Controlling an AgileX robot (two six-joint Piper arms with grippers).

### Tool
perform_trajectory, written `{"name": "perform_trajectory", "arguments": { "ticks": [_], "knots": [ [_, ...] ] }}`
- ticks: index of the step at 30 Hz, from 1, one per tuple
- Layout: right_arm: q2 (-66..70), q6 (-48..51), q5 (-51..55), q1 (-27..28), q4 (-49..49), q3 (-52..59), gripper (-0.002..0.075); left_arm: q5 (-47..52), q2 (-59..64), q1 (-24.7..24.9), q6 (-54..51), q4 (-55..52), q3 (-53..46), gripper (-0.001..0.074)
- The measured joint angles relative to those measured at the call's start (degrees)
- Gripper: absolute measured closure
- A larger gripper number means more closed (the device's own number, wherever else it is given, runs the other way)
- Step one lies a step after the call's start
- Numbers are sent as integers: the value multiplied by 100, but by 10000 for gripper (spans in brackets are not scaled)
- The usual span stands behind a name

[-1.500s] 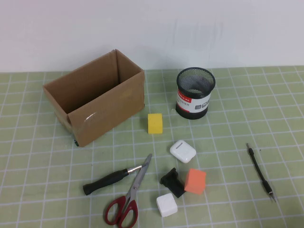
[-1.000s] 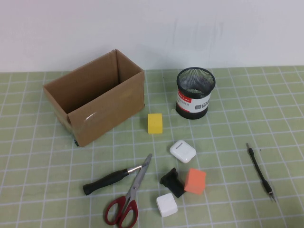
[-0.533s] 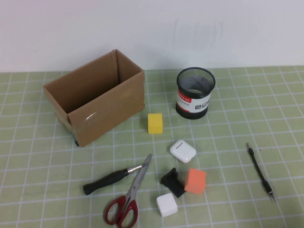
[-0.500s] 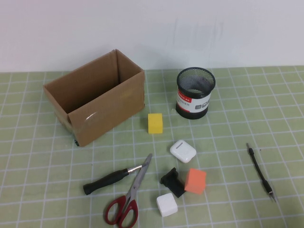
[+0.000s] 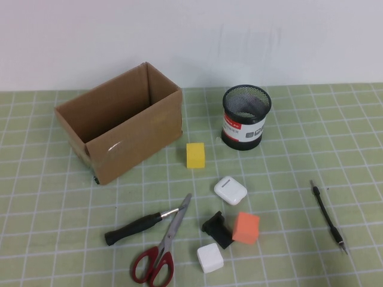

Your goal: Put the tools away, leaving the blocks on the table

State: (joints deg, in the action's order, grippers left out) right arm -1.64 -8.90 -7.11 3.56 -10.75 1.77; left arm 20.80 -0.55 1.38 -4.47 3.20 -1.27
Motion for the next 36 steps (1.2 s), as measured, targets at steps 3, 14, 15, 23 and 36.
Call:
{"name": "perform_trajectory", "arguments": {
  "ticks": [3, 14, 15, 23, 36],
  "knots": [
    [0, 22, -503, 0, 0, 0, 736, 0, 0, 0, 0, 0, 0, 738],
    [3, -530, -2750, 0, 472, -433, 736, 0, 0, 0, 0, 0, 0, 738],
    [14, -869, -3384, 0, 425, -626, 736, 0, 0, 0, 0, 0, 0, 738],
    [617, -1659, -37, 0, 158, -3017, 736, 0, 0, 0, 0, 0, 0, 738],
    [3503, -567, 3057, 0, -65, -4238, 736, 0, 0, 0, 0, 0, 0, 738]
  ]
}}
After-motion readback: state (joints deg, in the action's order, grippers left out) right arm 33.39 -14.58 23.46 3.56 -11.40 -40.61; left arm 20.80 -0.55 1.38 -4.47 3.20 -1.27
